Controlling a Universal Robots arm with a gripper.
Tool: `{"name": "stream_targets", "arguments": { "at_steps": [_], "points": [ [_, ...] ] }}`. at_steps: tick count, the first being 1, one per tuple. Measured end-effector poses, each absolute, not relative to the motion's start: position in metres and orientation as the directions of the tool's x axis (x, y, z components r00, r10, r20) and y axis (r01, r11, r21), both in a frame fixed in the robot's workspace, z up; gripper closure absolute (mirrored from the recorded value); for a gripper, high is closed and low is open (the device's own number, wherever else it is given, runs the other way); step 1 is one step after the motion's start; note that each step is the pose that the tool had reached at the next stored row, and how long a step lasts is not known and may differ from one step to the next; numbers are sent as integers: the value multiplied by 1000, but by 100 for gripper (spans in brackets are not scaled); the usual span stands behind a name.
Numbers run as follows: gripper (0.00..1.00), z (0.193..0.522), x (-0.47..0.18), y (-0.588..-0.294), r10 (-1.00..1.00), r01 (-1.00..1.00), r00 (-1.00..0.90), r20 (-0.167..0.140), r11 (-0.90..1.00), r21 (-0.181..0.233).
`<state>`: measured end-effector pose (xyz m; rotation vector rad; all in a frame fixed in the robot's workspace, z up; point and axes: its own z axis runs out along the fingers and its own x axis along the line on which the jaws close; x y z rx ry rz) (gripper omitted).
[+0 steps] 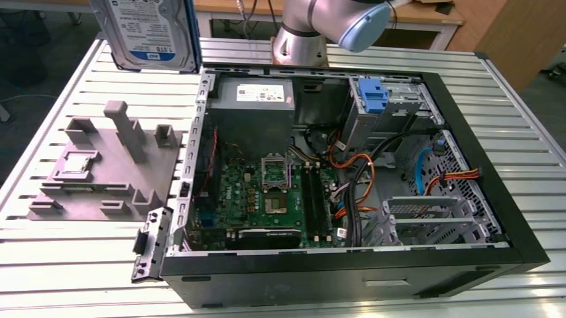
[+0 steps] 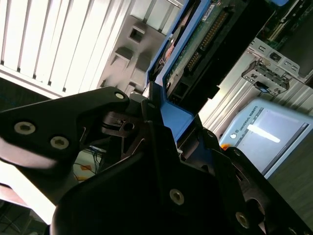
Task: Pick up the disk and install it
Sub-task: 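Pick up the disk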
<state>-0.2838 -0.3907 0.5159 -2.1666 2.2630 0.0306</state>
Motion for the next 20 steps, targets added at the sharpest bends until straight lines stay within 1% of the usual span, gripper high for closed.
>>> {"name": "stream_targets", "arguments": {
  "at_steps": [20],
  "points": [
    [64,516,-252,-391,-999,-999,-44,-20,44,8]
  ]
}}
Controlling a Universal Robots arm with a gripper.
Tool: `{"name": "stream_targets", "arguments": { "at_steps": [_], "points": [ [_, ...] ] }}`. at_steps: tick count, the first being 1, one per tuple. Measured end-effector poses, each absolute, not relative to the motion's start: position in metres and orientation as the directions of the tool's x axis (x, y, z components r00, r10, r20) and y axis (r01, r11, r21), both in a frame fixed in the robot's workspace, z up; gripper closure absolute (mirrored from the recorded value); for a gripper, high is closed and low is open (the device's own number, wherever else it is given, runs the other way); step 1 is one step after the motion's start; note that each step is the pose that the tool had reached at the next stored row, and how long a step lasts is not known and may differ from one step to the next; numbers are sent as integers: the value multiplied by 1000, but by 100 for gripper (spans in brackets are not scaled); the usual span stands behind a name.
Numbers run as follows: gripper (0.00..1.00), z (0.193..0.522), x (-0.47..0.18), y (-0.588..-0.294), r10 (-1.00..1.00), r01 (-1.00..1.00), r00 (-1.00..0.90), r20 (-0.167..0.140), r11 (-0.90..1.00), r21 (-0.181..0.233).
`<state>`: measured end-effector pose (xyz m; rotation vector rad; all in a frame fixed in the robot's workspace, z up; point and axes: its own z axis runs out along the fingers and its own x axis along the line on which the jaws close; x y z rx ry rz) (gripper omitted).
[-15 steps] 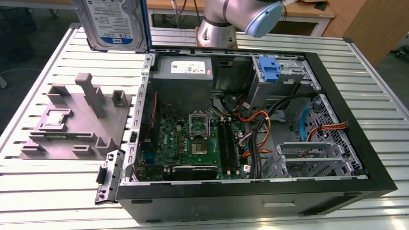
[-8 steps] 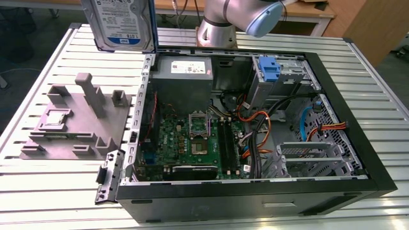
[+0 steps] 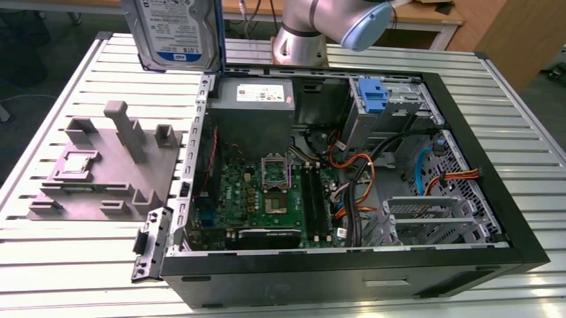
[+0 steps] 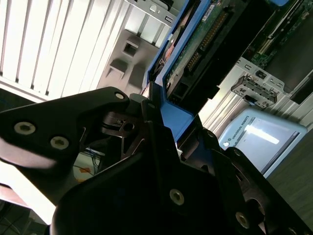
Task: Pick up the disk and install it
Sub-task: 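Pick up the disk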
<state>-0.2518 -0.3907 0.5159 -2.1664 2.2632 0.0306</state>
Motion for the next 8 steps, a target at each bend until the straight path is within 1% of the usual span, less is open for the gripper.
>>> {"name": "stream_targets", "arguments": {
  "at_steps": [8],
  "points": [
    [64,516,-243,-391,-999,-999,-44,-20,44,8]
  ]
}}
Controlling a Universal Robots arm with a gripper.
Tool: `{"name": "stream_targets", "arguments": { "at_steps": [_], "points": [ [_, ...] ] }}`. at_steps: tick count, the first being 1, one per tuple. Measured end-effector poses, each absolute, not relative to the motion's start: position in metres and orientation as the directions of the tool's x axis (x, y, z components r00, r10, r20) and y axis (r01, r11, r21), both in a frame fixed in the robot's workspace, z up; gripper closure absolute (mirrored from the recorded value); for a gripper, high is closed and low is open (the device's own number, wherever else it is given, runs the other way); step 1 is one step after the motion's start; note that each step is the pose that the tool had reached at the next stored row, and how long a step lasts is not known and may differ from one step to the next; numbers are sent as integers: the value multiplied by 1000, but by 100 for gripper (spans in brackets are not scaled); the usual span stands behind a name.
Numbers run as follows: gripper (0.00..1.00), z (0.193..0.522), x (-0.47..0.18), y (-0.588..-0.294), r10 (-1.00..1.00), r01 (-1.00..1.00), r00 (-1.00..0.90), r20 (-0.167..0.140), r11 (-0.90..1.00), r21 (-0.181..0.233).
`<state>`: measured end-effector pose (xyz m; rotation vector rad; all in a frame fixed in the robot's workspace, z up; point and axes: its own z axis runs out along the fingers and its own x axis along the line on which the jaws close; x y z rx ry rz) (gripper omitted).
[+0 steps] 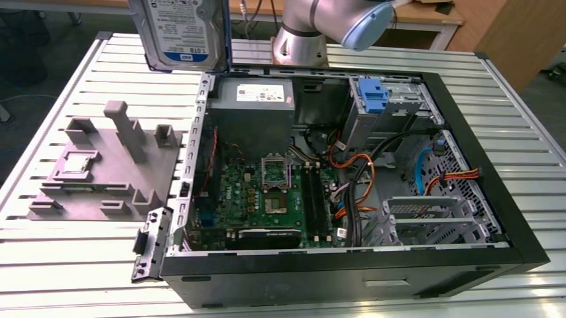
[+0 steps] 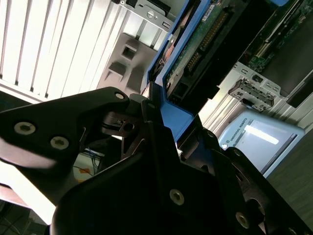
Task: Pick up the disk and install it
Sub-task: 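Pick up the disk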
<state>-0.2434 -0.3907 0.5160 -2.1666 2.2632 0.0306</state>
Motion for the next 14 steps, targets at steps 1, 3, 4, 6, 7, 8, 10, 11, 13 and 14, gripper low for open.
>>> {"name": "stream_targets", "arguments": {
  "at_steps": [1,3,4,6,7,8,10,11,13,14],
  "points": [
    [64,516,-242,-391,-999,-999,-44,-20,44,8],
    [64,516,-240,-391,-999,-999,-44,-20,44,8],
    [64,516,-238,-391,-999,-999,-44,-20,43,8],
    [64,516,-236,-391,-999,-999,-44,-20,44,8],
    [64,516,-234,-391,-999,-999,-44,-20,43,8],
    [64,516,-233,-391,-999,-999,-44,-20,43,8],
    [64,516,-231,-391,-999,-999,-44,-20,44,8],
    [64,516,-230,-391,-999,-999,-44,-20,44,8],
    [64,516,-228,-391,-999,-999,-44,-20,44,8],
    [64,516,-227,-391,-999,-999,-44,-20,44,8]
  ]
}}
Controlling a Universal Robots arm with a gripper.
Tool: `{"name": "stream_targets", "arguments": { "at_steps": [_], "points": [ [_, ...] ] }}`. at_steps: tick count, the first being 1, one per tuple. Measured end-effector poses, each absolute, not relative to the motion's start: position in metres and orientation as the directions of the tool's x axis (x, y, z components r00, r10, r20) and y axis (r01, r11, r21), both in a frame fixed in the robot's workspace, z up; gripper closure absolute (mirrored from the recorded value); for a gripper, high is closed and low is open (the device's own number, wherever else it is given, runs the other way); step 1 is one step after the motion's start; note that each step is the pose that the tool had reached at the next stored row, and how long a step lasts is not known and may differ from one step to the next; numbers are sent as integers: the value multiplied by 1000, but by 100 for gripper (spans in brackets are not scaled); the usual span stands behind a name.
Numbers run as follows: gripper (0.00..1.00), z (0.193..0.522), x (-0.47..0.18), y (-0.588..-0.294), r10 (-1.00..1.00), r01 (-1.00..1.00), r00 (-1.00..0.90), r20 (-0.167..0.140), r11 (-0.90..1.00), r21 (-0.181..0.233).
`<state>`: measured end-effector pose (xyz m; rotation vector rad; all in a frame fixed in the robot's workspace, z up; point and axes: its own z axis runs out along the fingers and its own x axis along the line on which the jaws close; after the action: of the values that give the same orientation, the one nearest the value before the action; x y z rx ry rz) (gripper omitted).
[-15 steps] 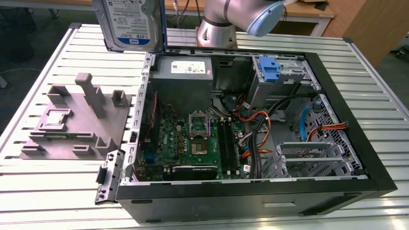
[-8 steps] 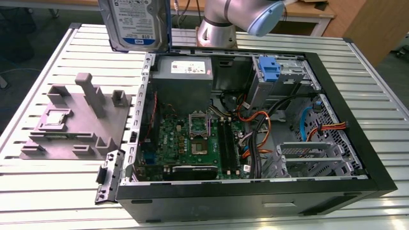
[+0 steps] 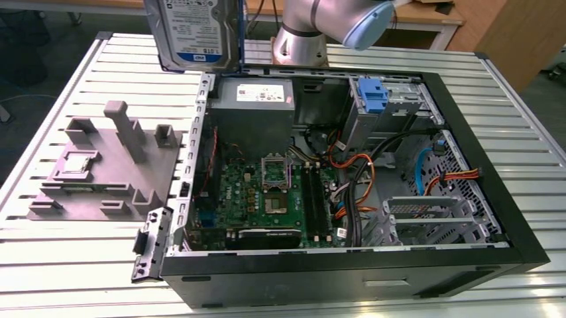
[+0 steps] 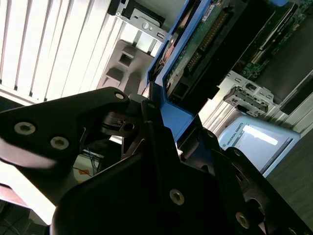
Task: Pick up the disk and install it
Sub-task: 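Pick up the disk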
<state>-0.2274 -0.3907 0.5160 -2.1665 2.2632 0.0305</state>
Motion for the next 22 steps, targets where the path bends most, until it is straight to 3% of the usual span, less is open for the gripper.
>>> {"name": "stream_targets", "arguments": {
  "at_steps": [22],
  "points": [
    [64,516,-224,-391,-999,-999,-44,-20,44,8]
  ]
}}
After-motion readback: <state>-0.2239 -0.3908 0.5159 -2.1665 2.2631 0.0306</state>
